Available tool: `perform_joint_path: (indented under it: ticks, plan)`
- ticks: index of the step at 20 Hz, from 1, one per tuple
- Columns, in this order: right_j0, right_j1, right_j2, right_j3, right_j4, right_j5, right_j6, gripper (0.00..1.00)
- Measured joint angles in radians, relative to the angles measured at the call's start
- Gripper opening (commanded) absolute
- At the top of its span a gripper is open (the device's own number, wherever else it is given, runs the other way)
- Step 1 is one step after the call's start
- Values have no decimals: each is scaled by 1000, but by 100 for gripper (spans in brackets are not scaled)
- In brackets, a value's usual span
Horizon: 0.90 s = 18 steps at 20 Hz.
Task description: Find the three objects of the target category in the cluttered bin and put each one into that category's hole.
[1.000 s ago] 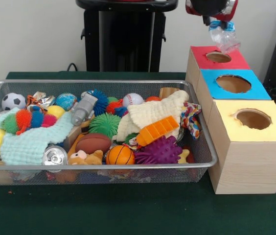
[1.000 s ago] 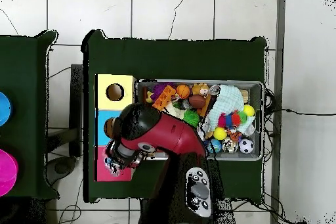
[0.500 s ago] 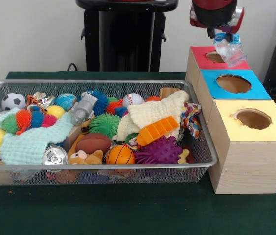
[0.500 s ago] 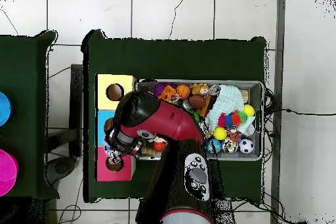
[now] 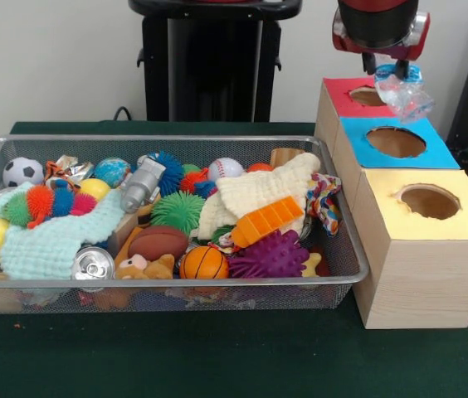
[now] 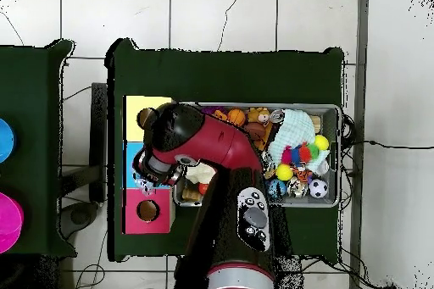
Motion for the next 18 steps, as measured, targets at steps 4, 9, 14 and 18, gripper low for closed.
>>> perform_joint_path:
  ticks: [4,9,14,18]
  plan:
    - [-9,3,2,7,1,-16,0,0]
    - [-15,1,2,39,1,-64,0,0]
    - [-19,-9,2,82,0,-105,0,0]
    - [-23,-8,2,90,-6,-108,0,0]
